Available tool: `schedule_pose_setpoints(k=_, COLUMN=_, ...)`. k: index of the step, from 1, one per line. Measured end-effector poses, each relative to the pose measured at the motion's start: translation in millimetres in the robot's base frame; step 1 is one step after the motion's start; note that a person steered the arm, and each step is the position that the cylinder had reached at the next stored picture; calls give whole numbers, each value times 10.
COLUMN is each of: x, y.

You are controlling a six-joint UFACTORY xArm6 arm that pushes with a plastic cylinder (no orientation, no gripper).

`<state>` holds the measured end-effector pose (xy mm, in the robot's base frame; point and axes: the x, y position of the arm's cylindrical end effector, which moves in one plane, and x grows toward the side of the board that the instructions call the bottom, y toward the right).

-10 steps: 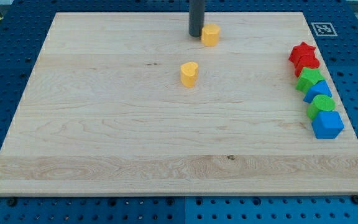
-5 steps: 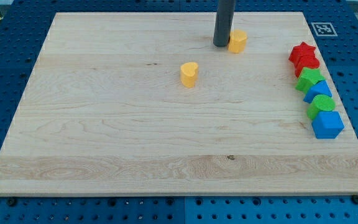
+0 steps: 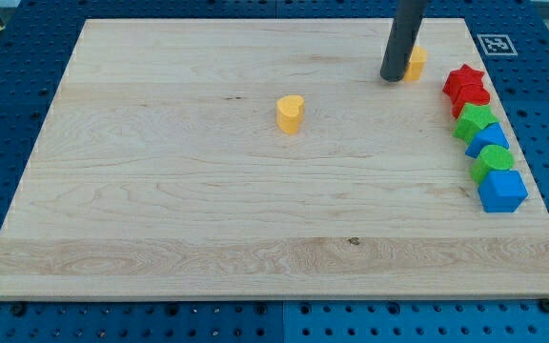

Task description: Push the yellow hexagon closer to the red star

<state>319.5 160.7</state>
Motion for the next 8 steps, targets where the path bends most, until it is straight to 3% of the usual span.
schedule_pose_setpoints(k=5, x=-490, y=198)
schedule_pose_setpoints(k=8, x=-490, y=598)
